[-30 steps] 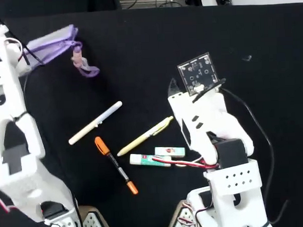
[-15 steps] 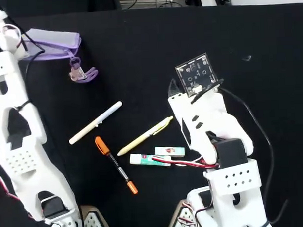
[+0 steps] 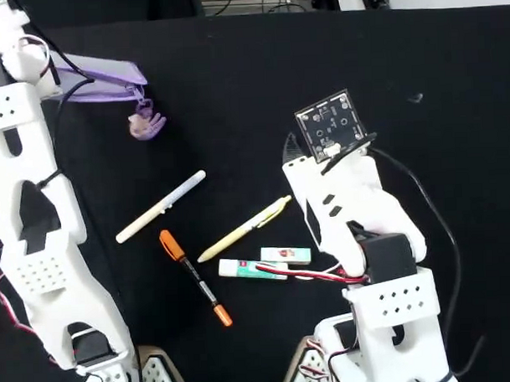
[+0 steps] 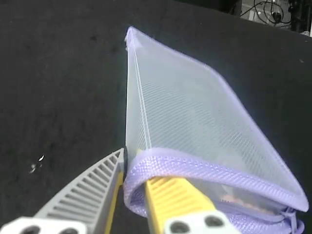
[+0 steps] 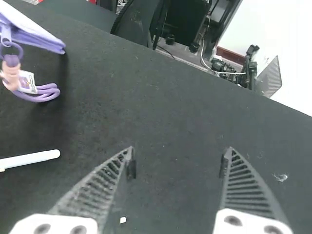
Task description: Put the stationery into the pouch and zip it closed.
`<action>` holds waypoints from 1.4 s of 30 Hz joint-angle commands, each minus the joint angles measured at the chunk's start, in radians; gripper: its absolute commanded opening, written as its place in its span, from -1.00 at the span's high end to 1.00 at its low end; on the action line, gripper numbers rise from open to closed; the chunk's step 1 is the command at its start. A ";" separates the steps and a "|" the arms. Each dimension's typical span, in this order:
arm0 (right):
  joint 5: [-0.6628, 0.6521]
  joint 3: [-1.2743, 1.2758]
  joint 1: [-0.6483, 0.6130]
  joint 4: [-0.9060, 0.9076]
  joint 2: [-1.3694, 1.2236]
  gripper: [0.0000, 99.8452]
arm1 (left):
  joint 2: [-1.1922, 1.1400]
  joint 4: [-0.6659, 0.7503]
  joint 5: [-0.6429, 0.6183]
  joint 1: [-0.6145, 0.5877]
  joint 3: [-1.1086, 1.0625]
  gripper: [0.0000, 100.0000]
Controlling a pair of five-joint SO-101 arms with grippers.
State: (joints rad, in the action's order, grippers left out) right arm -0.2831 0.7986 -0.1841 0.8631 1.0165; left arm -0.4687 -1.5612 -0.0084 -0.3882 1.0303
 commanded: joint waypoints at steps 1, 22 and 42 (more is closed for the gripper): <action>-0.011 -0.008 -0.014 0.002 -0.010 0.46 | 0.084 -0.109 0.008 0.022 0.154 0.95; -0.011 -0.005 -0.015 0.002 -0.010 0.46 | 0.405 -0.199 -0.035 0.044 -0.128 0.95; -0.011 -0.010 -0.201 0.038 -0.101 0.46 | 0.493 -0.198 -0.014 -0.225 -0.298 0.95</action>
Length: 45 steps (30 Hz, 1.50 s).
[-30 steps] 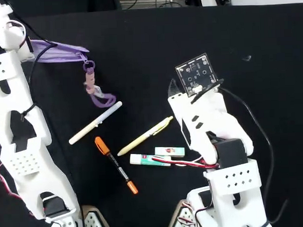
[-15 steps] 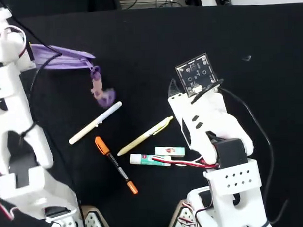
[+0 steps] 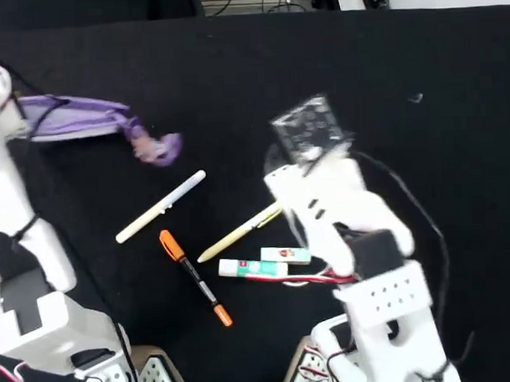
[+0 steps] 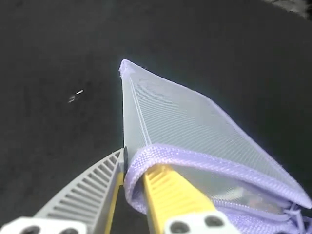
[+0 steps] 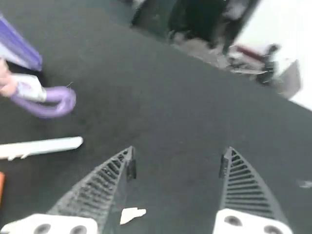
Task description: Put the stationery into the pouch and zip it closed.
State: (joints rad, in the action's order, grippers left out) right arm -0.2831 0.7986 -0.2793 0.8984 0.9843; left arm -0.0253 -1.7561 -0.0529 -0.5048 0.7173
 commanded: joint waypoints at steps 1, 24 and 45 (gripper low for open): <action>-0.011 -0.010 -0.132 -0.006 -0.101 0.46 | 0.049 -0.003 0.032 -0.137 0.015 0.95; -0.275 -0.412 -0.543 -0.281 -1.102 0.45 | -0.146 0.163 0.092 -0.483 0.016 0.94; -0.552 -0.734 -0.624 -0.078 -1.342 0.45 | -0.153 0.209 0.109 -0.499 0.008 0.94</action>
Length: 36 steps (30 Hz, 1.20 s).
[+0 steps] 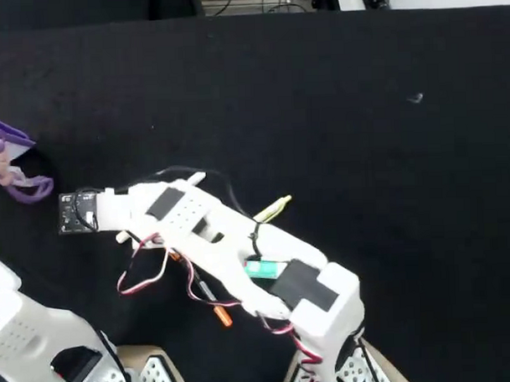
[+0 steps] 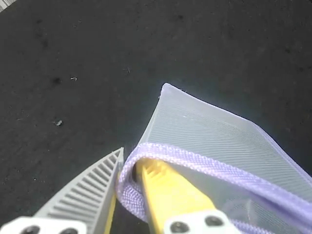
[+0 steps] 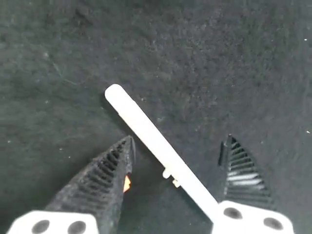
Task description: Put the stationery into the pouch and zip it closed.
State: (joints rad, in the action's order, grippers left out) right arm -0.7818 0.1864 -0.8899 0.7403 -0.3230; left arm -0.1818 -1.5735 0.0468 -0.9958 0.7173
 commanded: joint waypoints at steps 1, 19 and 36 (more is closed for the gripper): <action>-0.071 -0.151 -0.014 0.112 -0.062 0.45 | 0.003 0.025 0.009 -0.008 0.007 0.94; -0.133 -0.760 -0.014 0.500 -0.506 0.70 | 0.003 0.021 0.009 -0.005 0.007 0.94; -0.137 -1.064 0.003 0.825 -0.513 0.98 | 0.003 -0.018 0.003 0.056 0.008 0.94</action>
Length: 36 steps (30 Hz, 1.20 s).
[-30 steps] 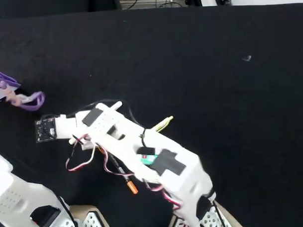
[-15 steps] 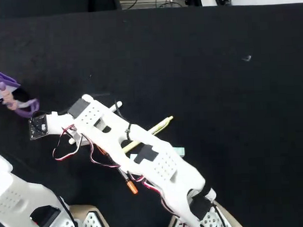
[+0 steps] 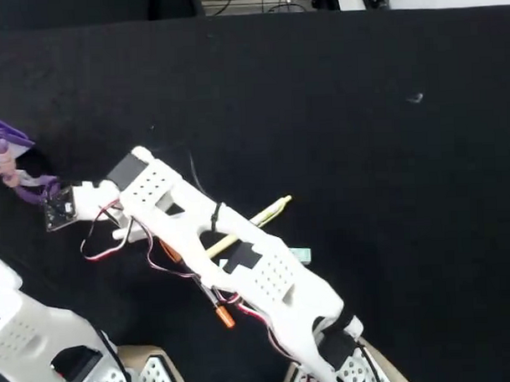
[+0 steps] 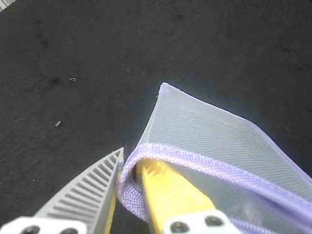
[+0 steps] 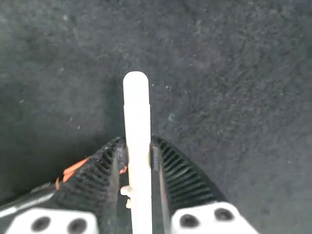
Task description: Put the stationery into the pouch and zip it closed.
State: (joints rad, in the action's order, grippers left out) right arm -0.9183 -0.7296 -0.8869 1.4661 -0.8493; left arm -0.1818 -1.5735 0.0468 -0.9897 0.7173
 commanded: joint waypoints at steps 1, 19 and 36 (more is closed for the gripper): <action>0.023 -0.197 0.008 0.132 0.013 0.98 | 0.005 -0.035 0.003 0.074 0.015 0.94; 0.445 -0.928 0.354 0.301 0.084 0.98 | 0.077 -0.189 -0.163 0.375 0.200 0.95; 0.801 -0.941 0.483 0.302 0.516 0.98 | 0.334 -0.189 -0.311 0.745 -0.048 0.95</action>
State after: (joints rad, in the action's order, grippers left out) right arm -0.1649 -1.6287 -0.4373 1.7346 -0.4580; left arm 0.0867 -1.7545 -0.2309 -0.3084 0.6820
